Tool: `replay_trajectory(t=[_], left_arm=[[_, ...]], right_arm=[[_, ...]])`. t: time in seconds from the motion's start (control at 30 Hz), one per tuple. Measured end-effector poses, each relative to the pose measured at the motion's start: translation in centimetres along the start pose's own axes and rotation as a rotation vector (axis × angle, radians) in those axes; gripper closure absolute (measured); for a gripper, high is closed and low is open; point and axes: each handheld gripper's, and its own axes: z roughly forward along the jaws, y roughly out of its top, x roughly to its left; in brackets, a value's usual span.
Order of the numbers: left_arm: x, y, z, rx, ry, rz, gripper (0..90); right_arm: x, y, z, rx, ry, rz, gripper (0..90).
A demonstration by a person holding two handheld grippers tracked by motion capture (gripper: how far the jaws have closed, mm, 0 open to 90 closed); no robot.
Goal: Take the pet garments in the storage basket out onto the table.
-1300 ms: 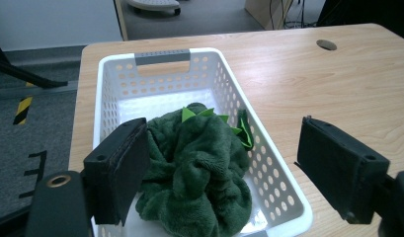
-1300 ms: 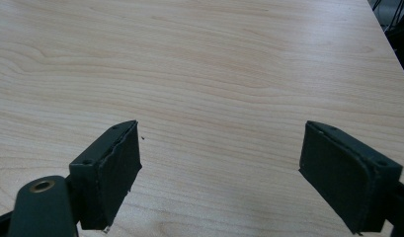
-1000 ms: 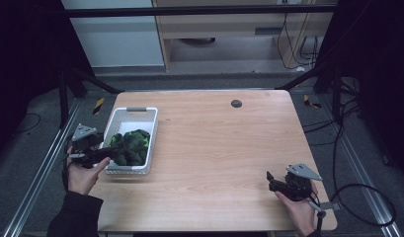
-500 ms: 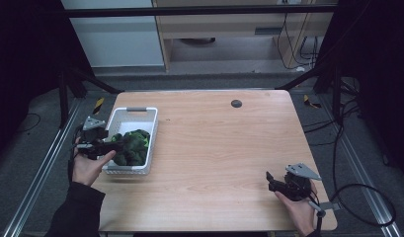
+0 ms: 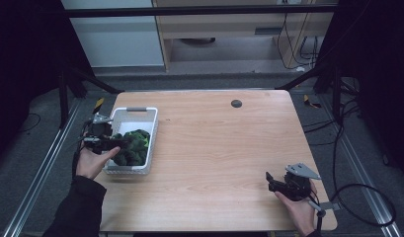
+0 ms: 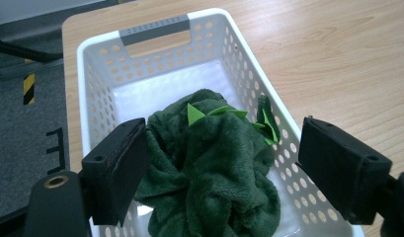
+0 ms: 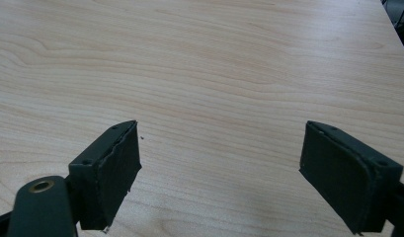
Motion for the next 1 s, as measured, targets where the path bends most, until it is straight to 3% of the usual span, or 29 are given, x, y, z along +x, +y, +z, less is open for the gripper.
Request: replay_trajectory(t=[0.47,1.0], left_arm=[[0.3,0.2,1.7,0.077,-0.010,0.015,18.6],[-0.1,0.5,3.3,0.184,-0.020,0.072,21.4]], right_arm=[[0.1,-0.1,0.1,0.010,0.006,-0.007,15.4],[0.1,-0.1,0.2,0.021,0.010,-0.012,15.3]])
